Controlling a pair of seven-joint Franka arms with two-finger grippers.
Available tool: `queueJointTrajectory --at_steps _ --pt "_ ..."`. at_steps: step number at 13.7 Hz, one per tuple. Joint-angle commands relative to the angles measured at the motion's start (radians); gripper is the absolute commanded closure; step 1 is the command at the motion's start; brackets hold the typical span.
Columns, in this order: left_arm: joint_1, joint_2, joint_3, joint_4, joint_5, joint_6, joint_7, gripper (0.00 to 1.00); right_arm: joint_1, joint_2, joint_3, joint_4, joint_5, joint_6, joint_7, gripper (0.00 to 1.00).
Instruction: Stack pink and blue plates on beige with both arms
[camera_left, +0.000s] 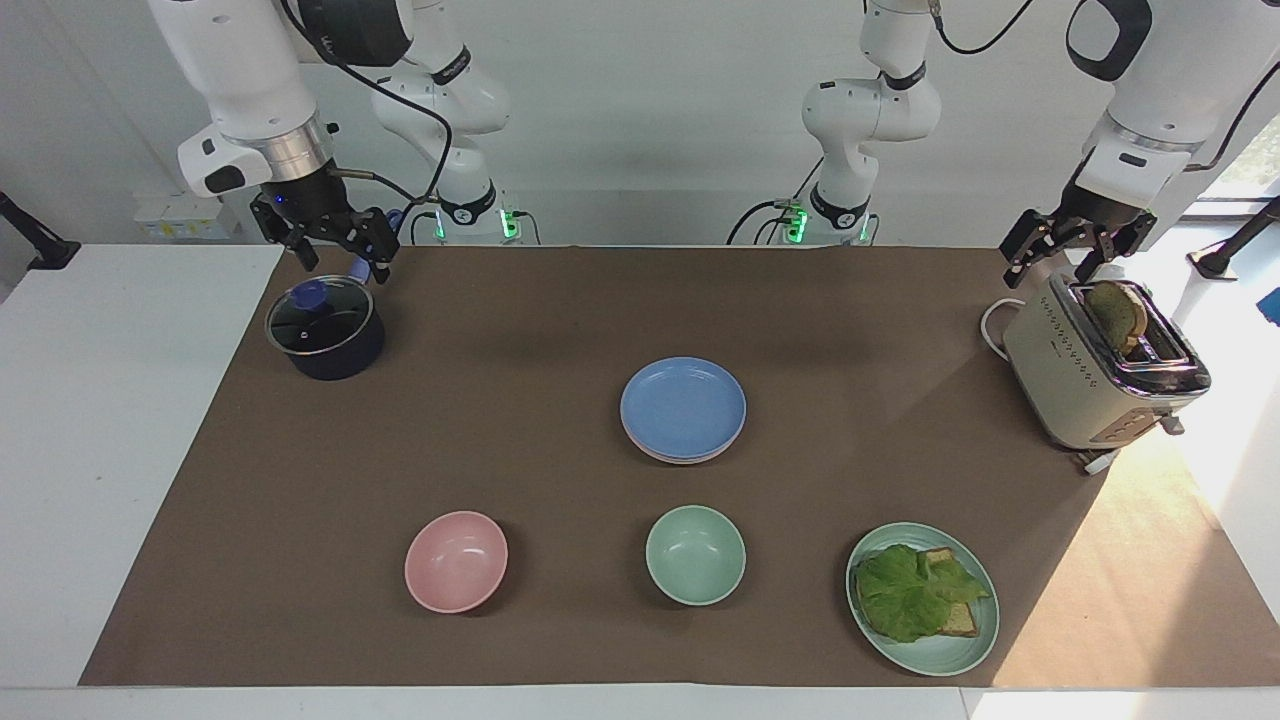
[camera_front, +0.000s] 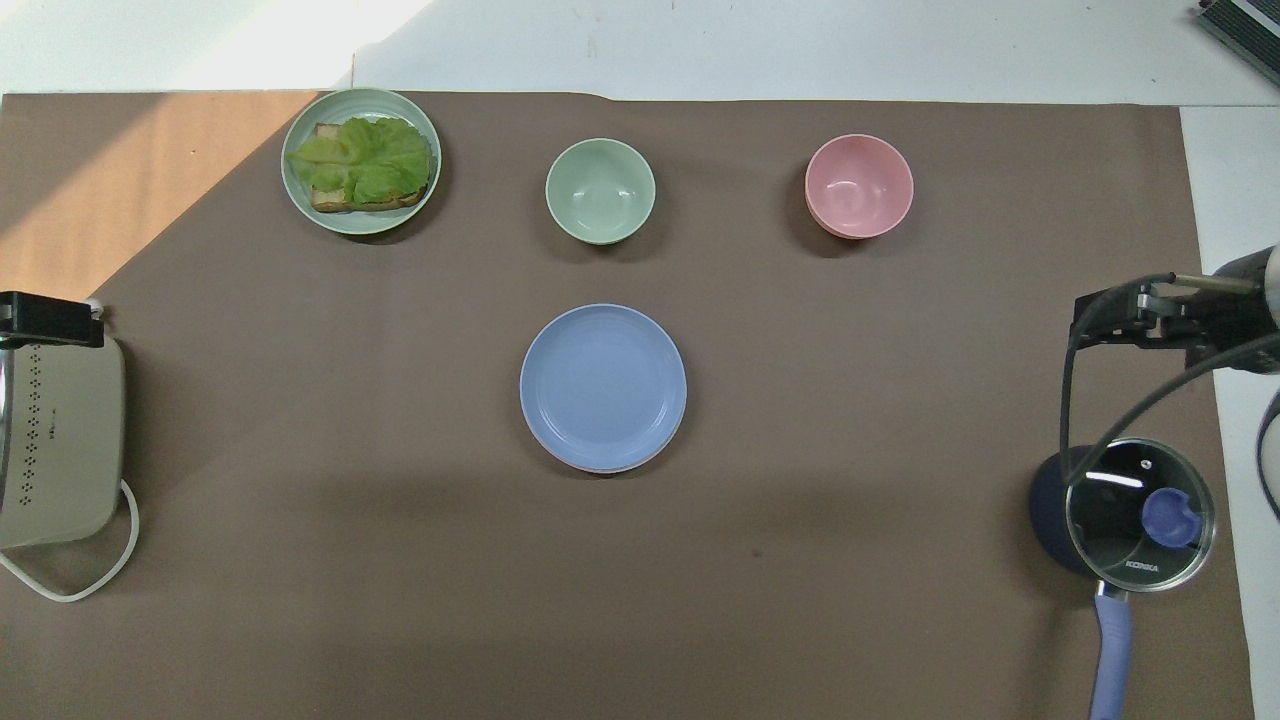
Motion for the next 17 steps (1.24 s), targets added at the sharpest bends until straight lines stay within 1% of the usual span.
queueJointTrajectory --at_steps 1,5,8,17 --pt "0.009 0.000 -0.006 0.016 0.008 -0.021 0.004 0.00 -0.005 0.019 0.009 0.046 -0.014 -0.050 -0.034 0.00" --pt "0.009 0.000 -0.006 0.016 0.008 -0.021 0.004 0.00 -0.007 0.030 0.009 0.051 -0.014 -0.044 -0.040 0.00" --pt "0.009 0.000 -0.006 0.016 0.008 -0.021 0.004 0.00 -0.008 0.025 0.005 0.051 -0.005 -0.032 -0.105 0.00" --pt "0.009 0.000 -0.006 0.016 0.008 -0.021 0.004 0.00 -0.005 0.017 0.008 0.042 -0.004 -0.024 -0.099 0.00"
